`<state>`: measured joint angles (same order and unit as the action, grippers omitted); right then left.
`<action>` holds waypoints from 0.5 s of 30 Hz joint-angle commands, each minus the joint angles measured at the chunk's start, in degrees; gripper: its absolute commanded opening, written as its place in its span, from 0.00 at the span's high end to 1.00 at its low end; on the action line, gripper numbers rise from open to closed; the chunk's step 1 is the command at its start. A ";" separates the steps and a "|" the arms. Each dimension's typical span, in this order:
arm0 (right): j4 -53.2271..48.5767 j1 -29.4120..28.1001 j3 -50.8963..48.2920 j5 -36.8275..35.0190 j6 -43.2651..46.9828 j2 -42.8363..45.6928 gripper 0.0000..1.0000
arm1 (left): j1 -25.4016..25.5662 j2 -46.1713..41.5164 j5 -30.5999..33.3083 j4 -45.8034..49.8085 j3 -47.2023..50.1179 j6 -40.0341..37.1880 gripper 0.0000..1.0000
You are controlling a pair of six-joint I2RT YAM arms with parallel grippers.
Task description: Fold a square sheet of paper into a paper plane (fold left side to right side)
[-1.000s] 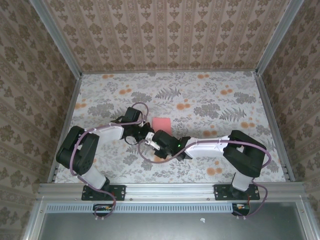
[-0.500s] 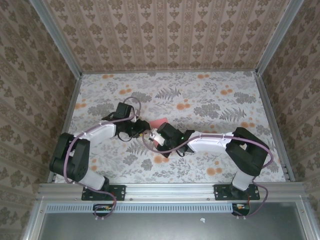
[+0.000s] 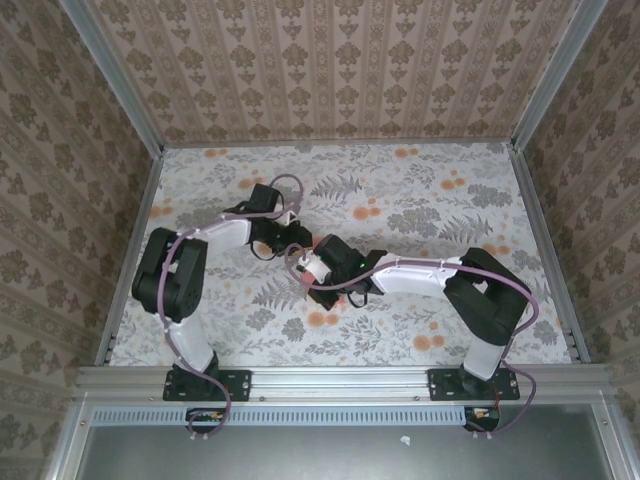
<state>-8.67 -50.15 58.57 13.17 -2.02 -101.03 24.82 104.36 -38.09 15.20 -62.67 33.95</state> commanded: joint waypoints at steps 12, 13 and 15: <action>-3.05 3.54 1.73 7.76 -3.29 -1.62 1.00 | 2.86 10.62 -1.10 4.74 -6.19 -6.52 0.86; -3.24 3.83 1.81 7.93 -3.43 -1.68 1.00 | 2.93 10.88 -0.98 4.82 -6.14 -6.72 0.86; -3.74 4.67 1.90 8.45 -3.76 -1.77 1.00 | 3.13 11.41 -0.53 5.14 -6.15 -7.19 0.87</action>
<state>-9.91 -46.46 58.92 18.90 -4.67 -101.97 27.16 114.50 -39.24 17.82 -67.61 29.45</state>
